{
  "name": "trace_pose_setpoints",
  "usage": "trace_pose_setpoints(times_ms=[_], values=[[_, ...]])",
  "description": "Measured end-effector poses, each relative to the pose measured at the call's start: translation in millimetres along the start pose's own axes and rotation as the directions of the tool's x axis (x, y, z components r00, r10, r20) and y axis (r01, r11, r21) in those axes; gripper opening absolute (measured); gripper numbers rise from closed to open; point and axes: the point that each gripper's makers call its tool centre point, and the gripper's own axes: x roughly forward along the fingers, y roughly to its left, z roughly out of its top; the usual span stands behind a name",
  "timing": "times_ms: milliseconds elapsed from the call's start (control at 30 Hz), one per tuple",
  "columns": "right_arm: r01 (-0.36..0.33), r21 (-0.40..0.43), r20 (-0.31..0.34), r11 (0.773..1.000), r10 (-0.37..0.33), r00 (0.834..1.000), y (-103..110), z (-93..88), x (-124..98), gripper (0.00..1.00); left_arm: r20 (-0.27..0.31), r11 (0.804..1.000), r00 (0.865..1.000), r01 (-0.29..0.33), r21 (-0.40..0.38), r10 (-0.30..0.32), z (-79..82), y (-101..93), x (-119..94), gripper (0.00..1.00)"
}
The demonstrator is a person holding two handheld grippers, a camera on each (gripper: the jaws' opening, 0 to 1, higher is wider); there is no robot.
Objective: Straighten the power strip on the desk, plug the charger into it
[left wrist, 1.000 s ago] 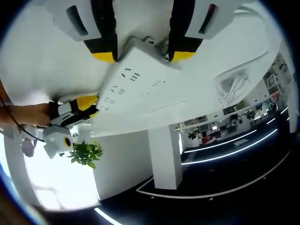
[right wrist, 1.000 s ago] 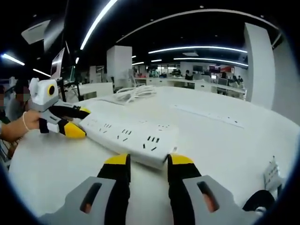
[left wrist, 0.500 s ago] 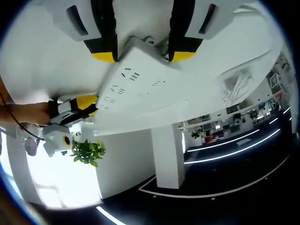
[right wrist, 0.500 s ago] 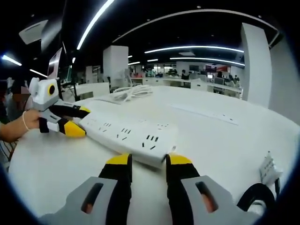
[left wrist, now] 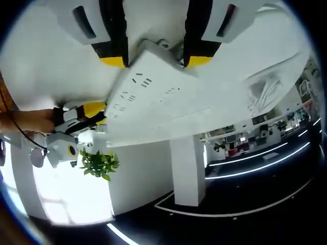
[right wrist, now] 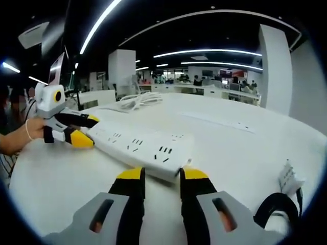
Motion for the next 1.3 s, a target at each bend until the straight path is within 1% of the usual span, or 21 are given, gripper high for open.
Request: trace_pose_setpoints(times_ms=[400,1300], values=[[0.02,0.01,-0.003,1.0,-0.02,1.0,-2,-2.0,-5,0.25,-0.005,1.0,1.0,0.025,0.007,-0.025,1.5,-2.8,4,0.43],[0.088,0.041,-0.009,0.995,-0.088,0.996,-7,-9.2,-23,0.22,-0.011,0.995,0.996,0.091,0.027,-0.091,6.3,-9.9,14,0.44]])
